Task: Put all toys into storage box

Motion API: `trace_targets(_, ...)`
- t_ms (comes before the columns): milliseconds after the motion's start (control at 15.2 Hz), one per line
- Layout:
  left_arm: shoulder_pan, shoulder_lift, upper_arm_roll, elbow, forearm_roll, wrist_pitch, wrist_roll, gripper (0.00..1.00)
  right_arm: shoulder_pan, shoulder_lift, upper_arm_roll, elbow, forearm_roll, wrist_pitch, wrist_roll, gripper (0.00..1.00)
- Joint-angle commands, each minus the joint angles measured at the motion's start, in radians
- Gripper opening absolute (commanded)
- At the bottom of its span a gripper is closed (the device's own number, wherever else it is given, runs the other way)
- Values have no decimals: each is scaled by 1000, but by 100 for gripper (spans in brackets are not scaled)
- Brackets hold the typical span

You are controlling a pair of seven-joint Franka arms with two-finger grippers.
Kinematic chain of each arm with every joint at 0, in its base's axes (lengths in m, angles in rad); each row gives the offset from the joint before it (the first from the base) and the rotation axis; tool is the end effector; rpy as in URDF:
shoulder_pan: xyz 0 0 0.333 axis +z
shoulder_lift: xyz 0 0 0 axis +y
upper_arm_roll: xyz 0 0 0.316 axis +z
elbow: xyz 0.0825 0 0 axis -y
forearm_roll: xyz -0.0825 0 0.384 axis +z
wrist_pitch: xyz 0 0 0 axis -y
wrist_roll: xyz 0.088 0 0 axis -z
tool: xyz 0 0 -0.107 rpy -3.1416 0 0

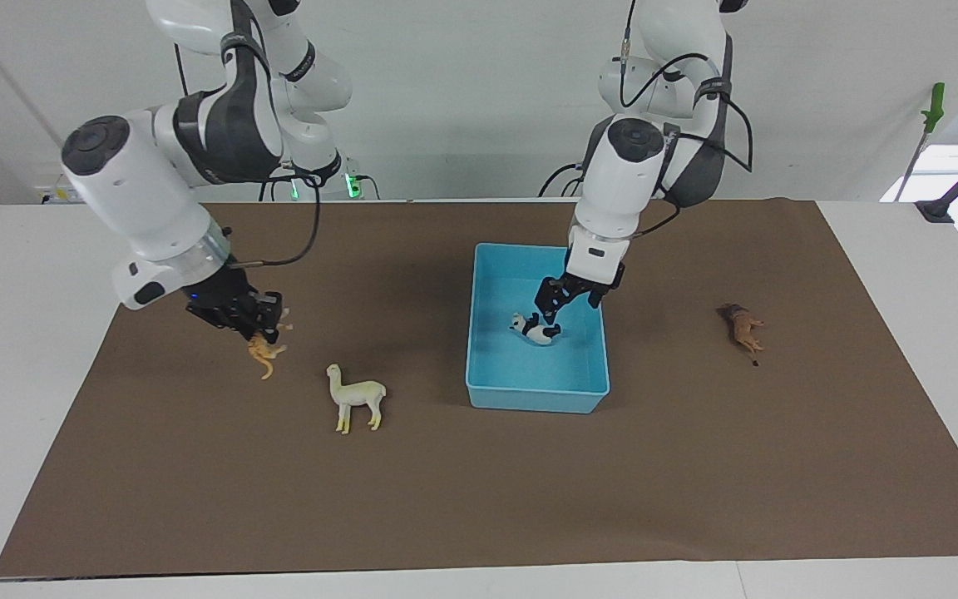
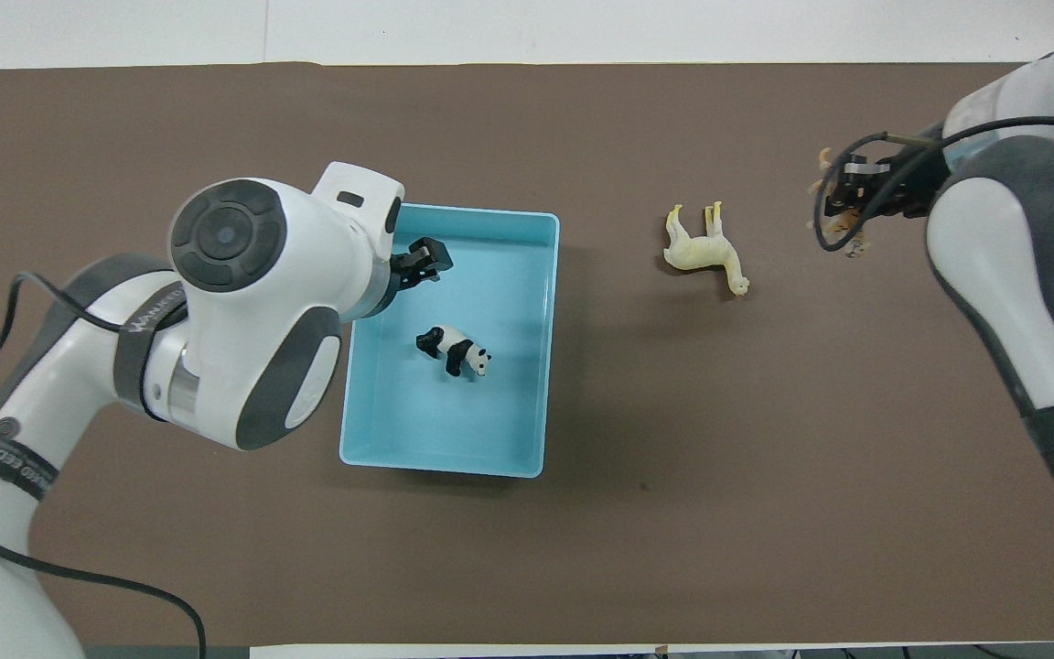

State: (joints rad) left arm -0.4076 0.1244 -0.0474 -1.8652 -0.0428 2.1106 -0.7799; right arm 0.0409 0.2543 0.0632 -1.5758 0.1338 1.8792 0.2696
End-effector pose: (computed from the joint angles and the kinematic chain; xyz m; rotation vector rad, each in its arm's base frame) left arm 0.5436 -0.2671 0.4601 2.9886 0.5213 0.1114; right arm 0.6408 0.0731 0.4979 -2.9747 0.3066 -0.0325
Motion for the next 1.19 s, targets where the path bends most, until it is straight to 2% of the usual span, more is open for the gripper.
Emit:
trace_targets(0, 162, -58, 0, -37, -2, -64, 248, 100, 138, 19, 0, 4, -14, 102, 269, 0)
trace_targets(198, 329, -75, 0, -78, -2, -67, 542, 100, 278, 52, 0, 16, 0, 181, 425, 0)
trace_targets(264, 378, -81, 0, -104, -2, -55, 662, 100, 330, 80, 0, 17, 4, 272, 513, 0)
trace_targets(330, 430, -78, 0, -126, -2, -32, 777, 100, 397, 126, -2, 23, -6, 329, 608, 0)
trace_targets(462, 505, -74, 0, -204, -2, 58, 933, 100, 476, 213, -9, 119, -26, 325, 696, 0)
trace_targets(528, 535, -77, 1, -239, -2, 92, 962, 100, 491, 221, -9, 128, -55, 314, 710, 15)
trace_targets(594, 547, -75, 1, -264, -2, 109, 967, 100, 494, 220, -9, 122, -81, 304, 712, 67)
trace_targets(660, 549, -71, 3, -282, -2, 133, 969, 100, 497, 217, -9, 105, -97, 284, 714, 100)
trace_targets(924, 578, -71, 6, -422, -2, 296, 969, 100, 473, 177, -11, 109, -100, 146, 698, 100)
trace_targets(1122, 601, -65, 6, -436, -2, 337, 969, 100, 348, 125, -13, 108, -97, 97, 514, 100)
